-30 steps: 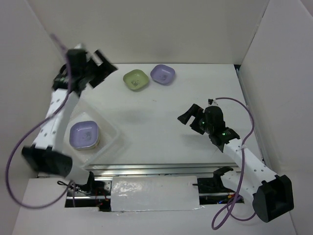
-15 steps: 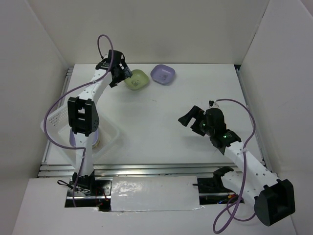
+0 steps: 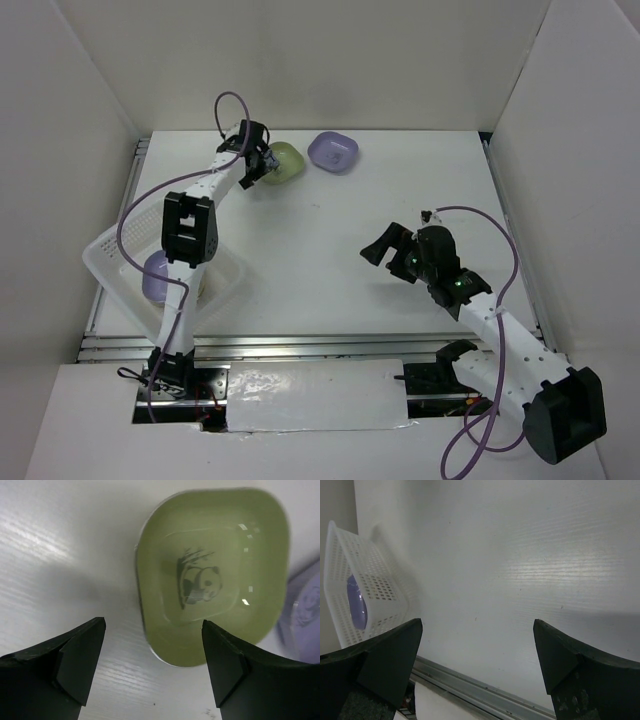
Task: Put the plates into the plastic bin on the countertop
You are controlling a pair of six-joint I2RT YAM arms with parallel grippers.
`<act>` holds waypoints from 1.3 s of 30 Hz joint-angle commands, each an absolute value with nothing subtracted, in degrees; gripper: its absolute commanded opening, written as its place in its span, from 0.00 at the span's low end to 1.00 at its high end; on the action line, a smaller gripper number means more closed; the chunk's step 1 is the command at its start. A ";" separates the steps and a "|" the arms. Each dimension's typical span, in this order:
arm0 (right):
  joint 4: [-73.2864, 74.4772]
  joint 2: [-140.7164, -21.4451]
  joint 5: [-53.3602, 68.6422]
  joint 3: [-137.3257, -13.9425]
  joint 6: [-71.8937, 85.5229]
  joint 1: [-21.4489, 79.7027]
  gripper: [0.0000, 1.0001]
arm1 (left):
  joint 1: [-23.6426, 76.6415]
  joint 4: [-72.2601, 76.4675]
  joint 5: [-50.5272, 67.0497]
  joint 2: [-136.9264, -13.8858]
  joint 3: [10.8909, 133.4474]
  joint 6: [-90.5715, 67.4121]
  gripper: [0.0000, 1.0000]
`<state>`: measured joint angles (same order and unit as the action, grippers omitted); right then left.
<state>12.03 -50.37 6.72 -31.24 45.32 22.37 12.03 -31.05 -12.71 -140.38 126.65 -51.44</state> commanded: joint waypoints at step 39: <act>10.02 -48.78 12.30 -31.46 41.92 24.43 1.00 | -18.28 -32.34 -11.69 -26.05 33.41 -87.26 0.00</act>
